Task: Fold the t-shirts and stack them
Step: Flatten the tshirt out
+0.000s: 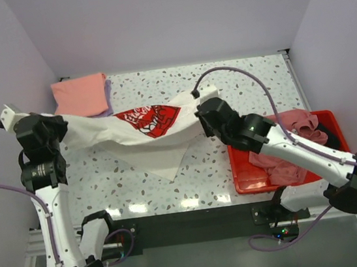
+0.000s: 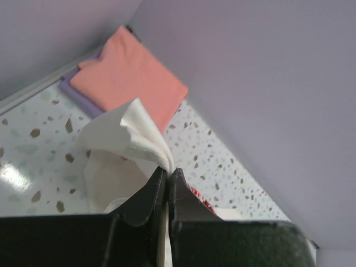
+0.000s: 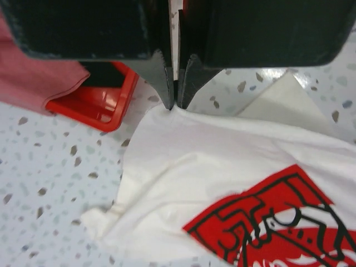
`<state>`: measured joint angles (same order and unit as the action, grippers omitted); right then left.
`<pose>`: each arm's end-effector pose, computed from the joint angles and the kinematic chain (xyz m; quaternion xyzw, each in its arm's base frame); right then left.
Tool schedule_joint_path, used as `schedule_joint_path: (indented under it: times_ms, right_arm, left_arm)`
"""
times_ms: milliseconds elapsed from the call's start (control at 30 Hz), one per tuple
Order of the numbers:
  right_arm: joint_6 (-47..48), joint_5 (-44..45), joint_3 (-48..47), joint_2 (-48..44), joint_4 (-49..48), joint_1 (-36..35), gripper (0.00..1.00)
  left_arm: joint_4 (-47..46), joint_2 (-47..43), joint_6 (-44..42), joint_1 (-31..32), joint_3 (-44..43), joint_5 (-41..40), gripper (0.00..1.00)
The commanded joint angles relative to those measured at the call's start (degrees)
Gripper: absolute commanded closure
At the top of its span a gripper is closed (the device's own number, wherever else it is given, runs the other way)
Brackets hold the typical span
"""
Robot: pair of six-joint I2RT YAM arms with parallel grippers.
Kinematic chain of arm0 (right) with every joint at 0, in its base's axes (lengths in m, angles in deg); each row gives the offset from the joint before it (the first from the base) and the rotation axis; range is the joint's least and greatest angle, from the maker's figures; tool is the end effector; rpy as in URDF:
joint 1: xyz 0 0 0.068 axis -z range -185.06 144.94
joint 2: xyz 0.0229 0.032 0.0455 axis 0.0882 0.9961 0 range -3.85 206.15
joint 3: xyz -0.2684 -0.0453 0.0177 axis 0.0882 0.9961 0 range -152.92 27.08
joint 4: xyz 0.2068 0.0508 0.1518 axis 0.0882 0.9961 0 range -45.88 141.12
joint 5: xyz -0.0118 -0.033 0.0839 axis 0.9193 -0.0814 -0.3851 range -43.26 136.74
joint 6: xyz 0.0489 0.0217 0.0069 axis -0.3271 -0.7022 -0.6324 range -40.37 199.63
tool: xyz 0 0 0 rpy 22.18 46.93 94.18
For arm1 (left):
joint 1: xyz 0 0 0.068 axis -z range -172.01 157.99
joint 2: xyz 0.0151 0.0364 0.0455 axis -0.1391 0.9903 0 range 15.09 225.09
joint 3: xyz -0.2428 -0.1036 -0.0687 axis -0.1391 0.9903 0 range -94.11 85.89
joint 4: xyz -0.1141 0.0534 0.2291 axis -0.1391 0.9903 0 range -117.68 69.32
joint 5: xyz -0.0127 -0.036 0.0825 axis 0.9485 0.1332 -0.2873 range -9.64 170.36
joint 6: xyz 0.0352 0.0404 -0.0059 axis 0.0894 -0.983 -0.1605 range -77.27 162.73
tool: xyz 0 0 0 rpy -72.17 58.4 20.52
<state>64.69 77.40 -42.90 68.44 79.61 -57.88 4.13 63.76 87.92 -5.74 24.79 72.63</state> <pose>0.1774 0.2038 0.3508 -0.1711 0.8569 0.0394 0.4846 0.1690 0.0462 0.3869 -0.4344 0.6897 -0.1034 0.5700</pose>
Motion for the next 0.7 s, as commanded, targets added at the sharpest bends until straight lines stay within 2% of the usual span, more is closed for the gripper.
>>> schedule_joint_path:
  times_ms: [0,133,400,567,667]
  right_arm:
    - [4.6,7.0,-8.7,-3.0,0.2,0.3,1.0]
    - [9.6,9.2,-19.4,-3.8,2.7,0.3,1.0]
    - [14.3,-1.6,-39.9,-3.8,10.8,0.3,1.0]
    - [14.6,-9.3,-49.4,-4.4,15.1,0.3,1.0]
    - [14.6,-15.1,-55.0,-4.4,18.6,0.2,1.0]
  left_arm:
    - [-3.7,-0.4,-1.0,-0.2,-9.6,-3.0,1.0]
    - [-3.4,2.6,-2.8,-0.2,-23.2,-3.6,1.0]
    - [-1.8,8.5,-10.0,-0.2,-51.7,-9.5,1.0]
    - [-4.3,10.3,-16.3,0.2,-63.2,-12.6,1.0]
    - [-7.7,9.8,-20.3,5.4,-67.3,-16.8,1.0]
